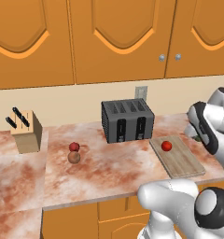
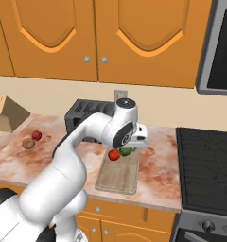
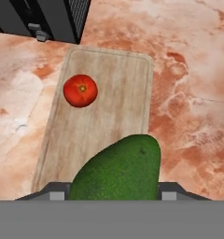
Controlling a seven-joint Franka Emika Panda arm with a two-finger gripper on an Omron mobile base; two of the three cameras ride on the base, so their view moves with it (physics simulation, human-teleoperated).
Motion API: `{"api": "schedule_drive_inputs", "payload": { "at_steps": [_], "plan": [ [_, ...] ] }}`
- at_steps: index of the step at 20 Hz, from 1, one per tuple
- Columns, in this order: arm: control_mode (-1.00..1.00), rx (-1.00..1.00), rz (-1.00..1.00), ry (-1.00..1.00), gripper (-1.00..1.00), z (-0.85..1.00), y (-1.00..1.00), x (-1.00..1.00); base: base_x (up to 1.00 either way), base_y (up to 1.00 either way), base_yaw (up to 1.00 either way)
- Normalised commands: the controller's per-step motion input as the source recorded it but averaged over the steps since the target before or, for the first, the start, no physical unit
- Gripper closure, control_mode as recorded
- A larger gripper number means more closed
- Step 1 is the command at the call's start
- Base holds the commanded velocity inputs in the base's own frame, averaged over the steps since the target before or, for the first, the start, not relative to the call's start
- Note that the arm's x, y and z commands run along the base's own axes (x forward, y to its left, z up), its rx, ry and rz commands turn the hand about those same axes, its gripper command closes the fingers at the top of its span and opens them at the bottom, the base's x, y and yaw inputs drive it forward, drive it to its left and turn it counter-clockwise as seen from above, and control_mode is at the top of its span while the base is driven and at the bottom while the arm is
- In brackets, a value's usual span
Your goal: Place the avocado, onion, tomato, and bell pepper on the cutting board.
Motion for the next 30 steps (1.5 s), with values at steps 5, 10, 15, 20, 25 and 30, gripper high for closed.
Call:
{"api": "schedule_drive_inputs", "payload": {
  "at_steps": [5,10,15,20,25,30],
  "plan": [
    [-1.0,0.0,0.0,0.0,1.0,-0.34,-0.02,0.4,0.0,0.0,0.0],
    [-1.0,0.0,0.0,0.0,1.0,-0.3,-0.01,0.35,0.0,0.0,0.0],
    [-1.0,0.0,0.0,0.01,1.0,-0.28,-0.01,0.34,0.0,0.0,0.0],
    [-1.0,0.0,0.0,0.02,1.0,-0.25,-0.02,0.19,0.0,0.0,0.0],
    [-1.0,0.01,0.0,0.01,1.0,-0.25,-0.04,0.07,0.0,0.0,0.0],
    [-1.0,0.01,0.0,0.03,1.0,-0.25,0.0,0.05,0.0,0.0,0.0]
  ]
}}
